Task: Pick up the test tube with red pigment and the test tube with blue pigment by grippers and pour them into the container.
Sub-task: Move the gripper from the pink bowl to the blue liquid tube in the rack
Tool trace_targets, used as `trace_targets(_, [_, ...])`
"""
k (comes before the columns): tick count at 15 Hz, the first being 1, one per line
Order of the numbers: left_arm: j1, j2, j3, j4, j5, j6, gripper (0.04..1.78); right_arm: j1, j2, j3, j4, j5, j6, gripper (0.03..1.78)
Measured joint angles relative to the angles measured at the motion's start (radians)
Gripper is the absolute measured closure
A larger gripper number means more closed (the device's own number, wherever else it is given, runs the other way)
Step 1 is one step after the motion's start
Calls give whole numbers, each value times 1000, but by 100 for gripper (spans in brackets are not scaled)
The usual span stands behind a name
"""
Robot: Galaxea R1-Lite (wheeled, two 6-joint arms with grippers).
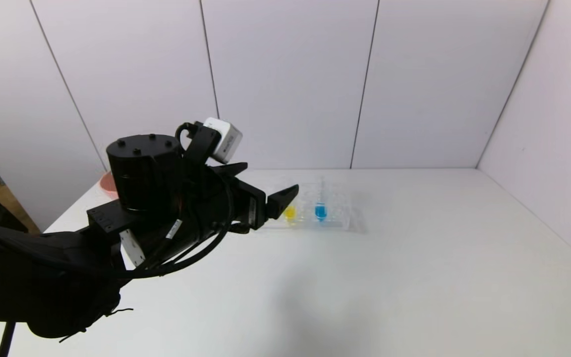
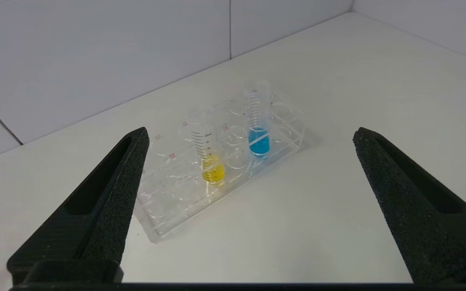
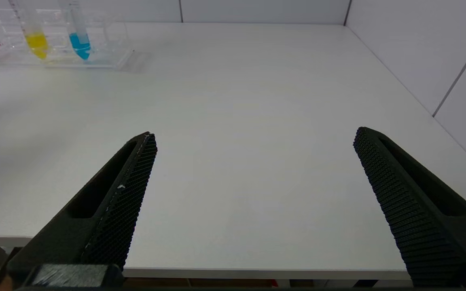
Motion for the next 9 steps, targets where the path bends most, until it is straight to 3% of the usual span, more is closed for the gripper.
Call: trace_targets(9, [-64,162,-74,-84,15,6,6,0,0,0,0,0,0,4])
